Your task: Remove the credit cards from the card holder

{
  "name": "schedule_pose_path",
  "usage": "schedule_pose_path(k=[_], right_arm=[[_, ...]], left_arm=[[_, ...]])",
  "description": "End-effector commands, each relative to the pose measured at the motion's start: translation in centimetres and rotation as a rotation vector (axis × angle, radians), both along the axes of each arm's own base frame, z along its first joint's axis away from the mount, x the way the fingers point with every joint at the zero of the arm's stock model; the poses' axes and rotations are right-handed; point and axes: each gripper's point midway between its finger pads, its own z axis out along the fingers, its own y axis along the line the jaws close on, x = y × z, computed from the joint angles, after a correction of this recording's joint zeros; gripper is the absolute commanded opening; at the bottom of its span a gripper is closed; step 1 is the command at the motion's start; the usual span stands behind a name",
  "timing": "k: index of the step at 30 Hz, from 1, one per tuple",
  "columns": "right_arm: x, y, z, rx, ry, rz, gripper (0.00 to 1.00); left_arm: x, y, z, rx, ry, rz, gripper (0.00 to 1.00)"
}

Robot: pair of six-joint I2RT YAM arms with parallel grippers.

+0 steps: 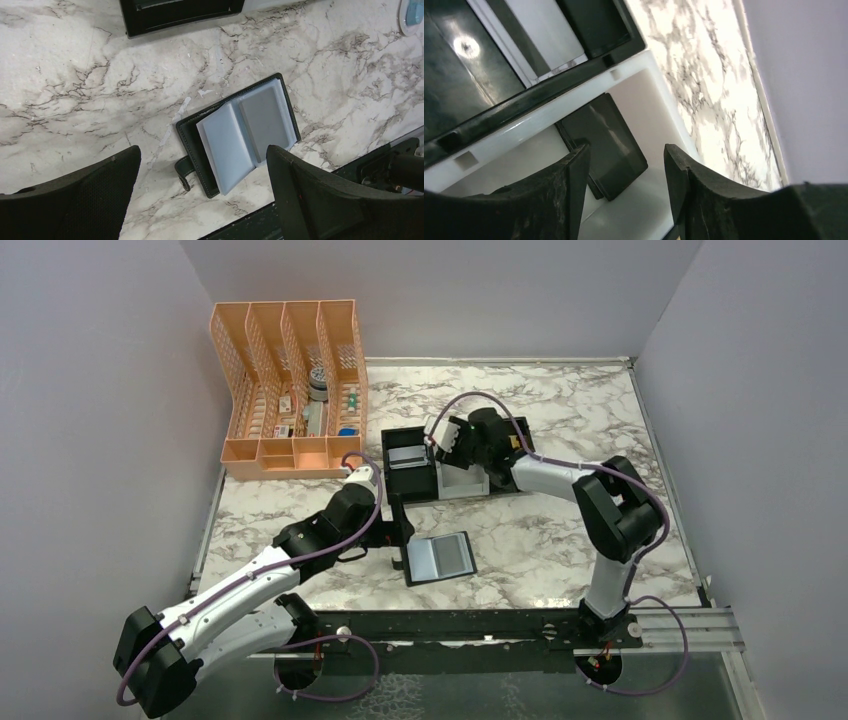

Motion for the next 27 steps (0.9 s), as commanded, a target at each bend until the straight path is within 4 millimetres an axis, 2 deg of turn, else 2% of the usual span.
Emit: schedule_pose_path(k=[1,4,6,10,14,17,20,22,27], right_arm=[[-0.2,0.1,5.7,0.24,-0.04,-0.101,0.57],[-1.3,-0.6,7.6,0.419,0.042,-0.23,0.58],[-2.6,-1.1,7.7,0.536,0.139,-0.322,0.68],[-6.3,-1.9,6.2,0.702,0.349,-0.426,0.73],[-10.3,-1.7,5.8,0.78,0.534,-0.436,0.75],[-12.4,-2.7,5.0,0.844,0.643,-0.549,0.75],[-14.2,-3.0,4.3,0.908,0.76,-0.628,0.71],[-15.6,-2.4,3.8,0.908,0.859,-0.64,0.67],[-19.3,-1.7,2.3,0.896,1.037,-0.615,0.54]], left_arm=[[0.1,-1.1,2.4,-0.071,-0.025,-0.026,0.99],[-0.1,-1.6,2.6,-0.109,-0.022,-0.042,0.99],[-0.4,-2.0,2.5,-0.128,-0.009,-0.056,0.99],[-1.1,-2.8,1.8,-0.146,0.032,-0.095,0.98],[-1.7,-3.8,1.4,-0.18,0.07,-0.137,0.93],[-2.2,-4.5,0.7,-0.205,0.12,-0.144,0.9],[-2.5,-5.7,0.1,-0.251,0.164,-0.146,0.87],[-2.7,-6.5,-0.2,-0.258,0.172,-0.146,0.85],[-3.5,-6.8,-2.5,-0.192,0.214,-0.115,0.76]])
